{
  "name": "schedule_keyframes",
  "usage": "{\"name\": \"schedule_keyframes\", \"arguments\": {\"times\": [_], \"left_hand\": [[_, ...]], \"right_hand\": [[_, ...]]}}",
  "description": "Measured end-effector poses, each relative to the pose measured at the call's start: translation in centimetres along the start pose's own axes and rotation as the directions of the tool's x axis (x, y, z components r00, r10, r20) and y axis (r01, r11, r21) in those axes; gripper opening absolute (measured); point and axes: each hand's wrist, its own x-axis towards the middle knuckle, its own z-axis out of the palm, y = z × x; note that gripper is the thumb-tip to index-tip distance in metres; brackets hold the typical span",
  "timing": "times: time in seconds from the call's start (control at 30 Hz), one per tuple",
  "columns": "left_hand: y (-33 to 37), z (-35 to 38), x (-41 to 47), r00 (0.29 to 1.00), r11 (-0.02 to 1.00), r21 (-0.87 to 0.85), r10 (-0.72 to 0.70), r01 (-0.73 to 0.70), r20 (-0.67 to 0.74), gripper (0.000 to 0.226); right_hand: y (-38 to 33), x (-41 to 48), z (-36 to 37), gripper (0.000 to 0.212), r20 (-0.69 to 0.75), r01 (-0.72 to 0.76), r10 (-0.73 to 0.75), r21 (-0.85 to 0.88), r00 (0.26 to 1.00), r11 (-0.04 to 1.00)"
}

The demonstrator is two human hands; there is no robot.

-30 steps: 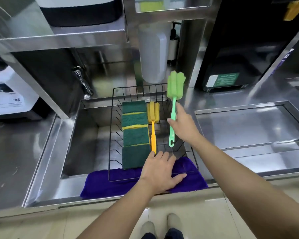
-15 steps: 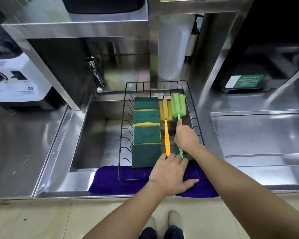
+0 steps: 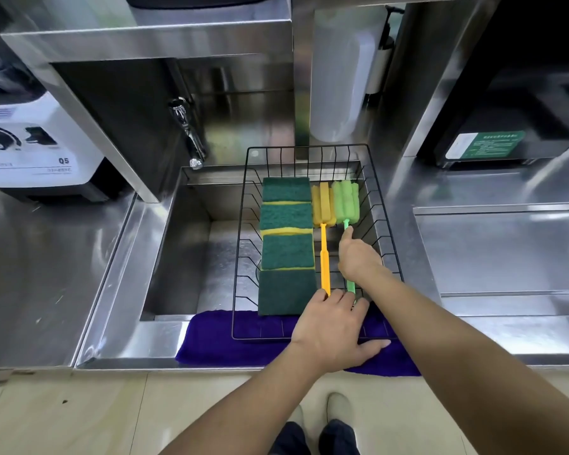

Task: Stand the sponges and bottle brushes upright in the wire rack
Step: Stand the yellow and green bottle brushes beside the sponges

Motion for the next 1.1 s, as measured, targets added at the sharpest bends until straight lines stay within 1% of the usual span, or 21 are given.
{"name": "schedule_keyframes", "arguments": {"times": [0.1, 0.23, 0.27, 0.33, 0.37, 0.43, 0.5, 0.53, 0.57, 0.63, 0.67, 0.73, 0.8, 0.9, 1.0, 1.1], "left_hand": [[-0.3, -0.4, 0.1, 1.000, 0.996, -0.085, -0.003, 0.002, -0.012, 0.073], [-1.2, -1.6, 0.7, 0.998, 0.970, -0.239, -0.053, 0.046, -0.023, 0.062], [-1.7, -1.9, 1.1, 0.997, 0.966, -0.250, -0.078, 0.069, -0.025, 0.056], [-2.8, -2.5, 2.0, 0.992, 0.966, -0.231, -0.125, 0.113, -0.036, 0.041], [-3.4, -2.8, 2.6, 0.990, 0.972, -0.200, -0.135, 0.123, -0.046, 0.034], [-4.9, -3.1, 3.8, 0.991, 0.988, -0.100, -0.125, 0.121, -0.040, 0.024], [-6.3, -3.1, 5.3, 0.996, 0.996, 0.015, -0.088, 0.088, -0.004, 0.030], [-7.1, -3.0, 6.1, 0.997, 0.995, 0.066, -0.073, 0.072, 0.015, 0.037], [-7.7, -3.0, 7.0, 0.997, 0.991, 0.118, -0.065, 0.060, 0.035, 0.045], [-8.9, -2.9, 8.7, 0.994, 0.970, 0.239, -0.060, 0.036, 0.095, 0.055], [-9.3, -2.8, 9.4, 0.990, 0.955, 0.296, -0.062, 0.021, 0.130, 0.058], [-9.8, -2.6, 10.6, 0.979, 0.927, 0.374, -0.069, -0.007, 0.191, 0.059], [-10.2, -2.5, 11.4, 0.974, 0.910, 0.415, -0.075, -0.020, 0.212, 0.059], [-10.4, -2.3, 11.7, 0.972, 0.885, 0.465, -0.095, -0.016, 0.213, 0.059], [-10.1, -2.2, 11.7, 0.967, 0.853, 0.521, -0.136, 0.005, 0.215, 0.058], [-9.7, -2.5, 12.0, 0.966, 0.839, 0.542, -0.183, 0.057, 0.181, 0.055]], "right_hand": [[0.0, 0.1, -0.3, 0.074, 0.026, -0.005, 0.004, 0.020, 1.000, 1.000], [-0.3, 0.4, -0.9, 0.073, 0.121, -0.038, 0.030, 0.060, 0.992, 0.997], [-0.3, 0.4, -1.3, 0.068, 0.131, -0.048, 0.038, 0.081, 0.991, 0.996], [-0.2, 0.2, -2.5, 0.047, 0.097, -0.047, 0.037, 0.102, 0.995, 0.994], [-0.1, 0.1, -3.3, 0.039, 0.056, -0.031, 0.026, 0.098, 0.998, 0.995], [0.4, 0.2, -4.4, 0.030, -0.059, 0.028, -0.025, 0.054, 0.998, 0.998], [0.9, 0.4, -4.9, 0.029, -0.162, 0.125, -0.125, -0.008, 0.979, 0.992], [1.2, 0.6, -4.9, 0.029, -0.230, 0.185, -0.195, -0.062, 0.953, 0.981], [1.5, 1.1, -4.6, 0.029, -0.308, 0.243, -0.275, -0.140, 0.911, 0.960], [2.1, 1.9, -4.2, 0.034, -0.408, 0.297, -0.386, -0.265, 0.828, 0.917], [2.4, 2.2, -4.1, 0.041, -0.384, 0.308, -0.404, -0.289, 0.830, 0.907], [2.7, 2.7, -3.9, 0.056, -0.281, 0.321, -0.405, -0.300, 0.870, 0.898], [3.0, 3.2, -3.9, 0.063, -0.204, 0.304, -0.391, -0.357, 0.897, 0.883], [3.1, 3.7, -3.9, 0.064, -0.136, 0.280, -0.368, -0.428, 0.920, 0.859], [3.0, 3.9, -4.0, 0.063, -0.137, 0.268, -0.362, -0.450, 0.922, 0.852], [2.9, 4.0, -4.2, 0.060, -0.154, 0.261, -0.364, -0.456, 0.919, 0.851]]}}
